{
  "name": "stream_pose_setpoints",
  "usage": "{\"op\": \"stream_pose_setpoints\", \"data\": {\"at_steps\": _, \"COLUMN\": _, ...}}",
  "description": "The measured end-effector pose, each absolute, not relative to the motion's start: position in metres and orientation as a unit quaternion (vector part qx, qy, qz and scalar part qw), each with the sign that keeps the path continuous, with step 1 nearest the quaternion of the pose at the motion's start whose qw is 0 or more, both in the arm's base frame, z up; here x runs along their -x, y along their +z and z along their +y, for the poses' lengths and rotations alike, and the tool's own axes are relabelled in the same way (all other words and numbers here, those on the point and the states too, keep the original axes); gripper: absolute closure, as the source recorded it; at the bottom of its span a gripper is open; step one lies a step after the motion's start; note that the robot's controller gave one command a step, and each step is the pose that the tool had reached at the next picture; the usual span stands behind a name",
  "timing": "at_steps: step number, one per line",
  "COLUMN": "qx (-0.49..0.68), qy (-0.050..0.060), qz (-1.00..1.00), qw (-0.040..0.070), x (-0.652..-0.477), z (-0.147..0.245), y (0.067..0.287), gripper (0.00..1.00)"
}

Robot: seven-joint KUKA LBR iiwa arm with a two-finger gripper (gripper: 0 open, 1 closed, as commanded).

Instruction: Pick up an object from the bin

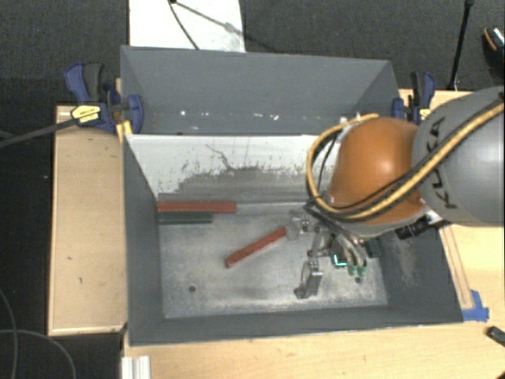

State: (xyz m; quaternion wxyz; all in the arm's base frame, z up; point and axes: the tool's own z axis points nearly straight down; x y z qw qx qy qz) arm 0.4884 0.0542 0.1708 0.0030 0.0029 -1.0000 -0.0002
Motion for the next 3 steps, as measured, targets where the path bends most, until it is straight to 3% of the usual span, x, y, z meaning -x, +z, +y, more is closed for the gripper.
{"op": "stream_pose_setpoints", "data": {"at_steps": 1, "qx": -0.157, "qy": -0.001, "qz": -0.988, "qw": -0.001, "x": -0.538, "z": 0.091, "y": 0.073, "gripper": 0.00}}
{"op": "stream_pose_setpoints", "data": {"at_steps": 2, "qx": -0.154, "qy": -0.001, "qz": -0.988, "qw": -0.002, "x": -0.538, "z": 0.090, "y": 0.074, "gripper": 1.00}}
{"op": "stream_pose_setpoints", "data": {"at_steps": 3, "qx": -0.256, "qy": 0.002, "qz": -0.967, "qw": -0.005, "x": -0.552, "z": 0.015, "y": 0.231, "gripper": 1.00}}
